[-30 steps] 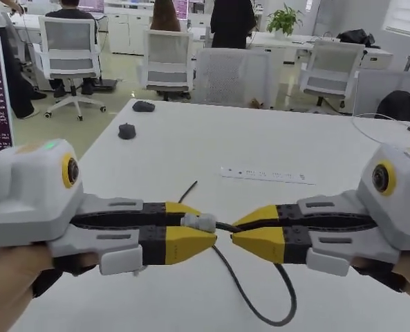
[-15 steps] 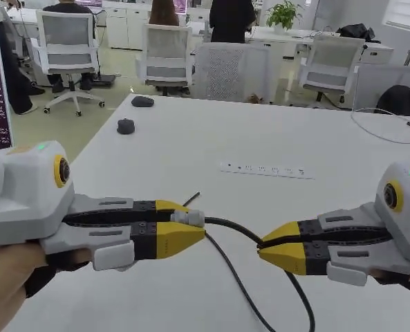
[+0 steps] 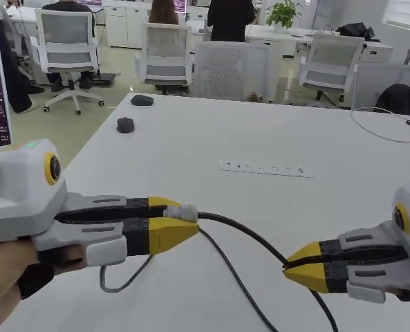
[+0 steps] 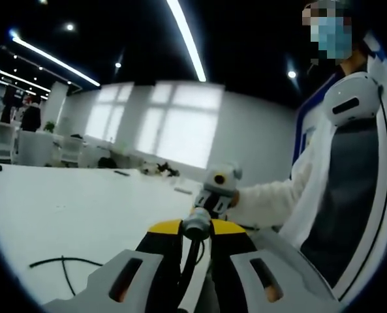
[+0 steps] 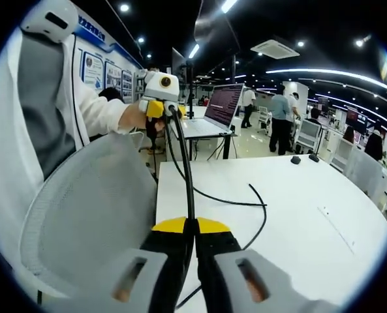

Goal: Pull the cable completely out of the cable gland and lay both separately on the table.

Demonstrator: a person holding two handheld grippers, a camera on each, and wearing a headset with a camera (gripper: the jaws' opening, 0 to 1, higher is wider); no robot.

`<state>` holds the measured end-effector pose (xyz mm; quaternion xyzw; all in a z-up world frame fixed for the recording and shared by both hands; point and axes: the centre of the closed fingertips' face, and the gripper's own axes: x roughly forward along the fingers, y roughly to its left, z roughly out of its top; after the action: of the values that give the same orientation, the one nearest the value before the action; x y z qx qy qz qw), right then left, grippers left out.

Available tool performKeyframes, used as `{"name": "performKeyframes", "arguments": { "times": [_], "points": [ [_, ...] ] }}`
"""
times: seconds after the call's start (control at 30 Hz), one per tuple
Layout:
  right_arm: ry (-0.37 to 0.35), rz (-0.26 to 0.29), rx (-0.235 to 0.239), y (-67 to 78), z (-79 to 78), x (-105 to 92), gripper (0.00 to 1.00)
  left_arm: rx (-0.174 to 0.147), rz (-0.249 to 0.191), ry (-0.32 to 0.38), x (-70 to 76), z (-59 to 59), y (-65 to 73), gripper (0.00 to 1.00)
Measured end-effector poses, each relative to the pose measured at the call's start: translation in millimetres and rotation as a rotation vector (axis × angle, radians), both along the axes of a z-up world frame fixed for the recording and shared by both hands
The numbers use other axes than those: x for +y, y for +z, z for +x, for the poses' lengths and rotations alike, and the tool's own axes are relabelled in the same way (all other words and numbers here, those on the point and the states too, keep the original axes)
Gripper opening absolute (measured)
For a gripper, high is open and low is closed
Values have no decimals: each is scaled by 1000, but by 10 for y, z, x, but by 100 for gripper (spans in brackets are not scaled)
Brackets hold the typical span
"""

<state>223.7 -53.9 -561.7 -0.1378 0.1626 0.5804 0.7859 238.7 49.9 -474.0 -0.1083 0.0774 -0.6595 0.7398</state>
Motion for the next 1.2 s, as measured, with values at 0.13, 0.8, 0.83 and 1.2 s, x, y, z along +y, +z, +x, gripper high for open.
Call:
{"name": "performKeyframes", "arguments": {
  "times": [0.13,0.8,0.83,1.2],
  "points": [
    [-10,8,-1,26,5,5,2,2,3,-5,-5,-8,-4,16],
    [40,162,-75,766,93,561,22,-13,55,8,-143,31,-87,16],
    [51,172,-79,801,90,613,21,-14,58,6,-160,27,-95,16],
    [172,100,-97,659,-20,863,4,-37,96,-2,-181,-28,-124,16]
  ]
}}
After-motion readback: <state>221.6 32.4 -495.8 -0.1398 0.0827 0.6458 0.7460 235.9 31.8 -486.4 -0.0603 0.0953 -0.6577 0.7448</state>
